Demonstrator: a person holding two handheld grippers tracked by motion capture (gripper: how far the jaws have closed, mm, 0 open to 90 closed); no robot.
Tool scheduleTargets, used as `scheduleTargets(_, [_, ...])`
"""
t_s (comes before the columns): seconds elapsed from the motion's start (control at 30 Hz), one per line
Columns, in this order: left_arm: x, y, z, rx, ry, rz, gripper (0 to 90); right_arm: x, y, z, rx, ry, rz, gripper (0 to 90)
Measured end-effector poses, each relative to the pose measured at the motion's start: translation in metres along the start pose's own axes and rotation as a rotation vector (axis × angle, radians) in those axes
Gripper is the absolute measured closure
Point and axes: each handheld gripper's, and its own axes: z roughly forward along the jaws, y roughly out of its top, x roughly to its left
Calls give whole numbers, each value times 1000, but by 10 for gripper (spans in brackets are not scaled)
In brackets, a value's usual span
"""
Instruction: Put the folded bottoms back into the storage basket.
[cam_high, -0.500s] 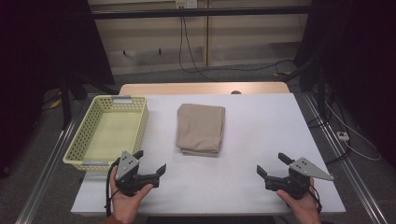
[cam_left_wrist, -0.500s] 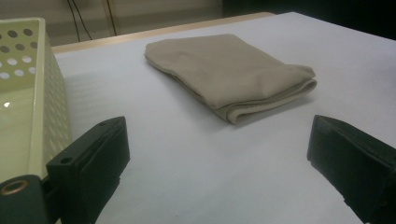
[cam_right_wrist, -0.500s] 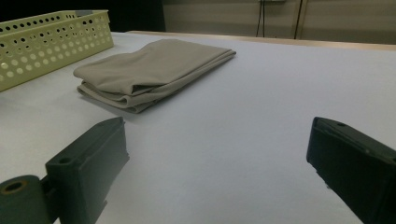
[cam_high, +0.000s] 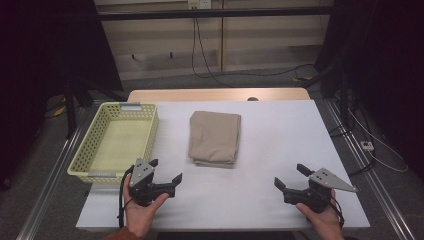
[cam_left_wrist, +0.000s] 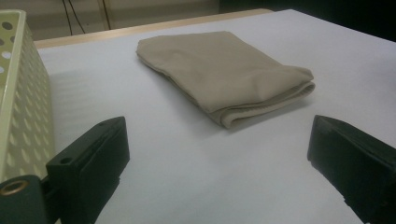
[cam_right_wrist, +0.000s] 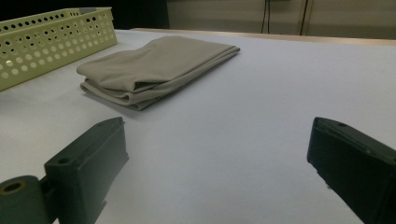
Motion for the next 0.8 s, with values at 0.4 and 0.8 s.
scheduleTargets(0.4, [3,11,10,13,-12,10,52,2,0,0,8,3,-12,42])
scheduleTargets(0.8, [3,38,29,25,-21,30,62,1,-1,1,12,1,-4,44])
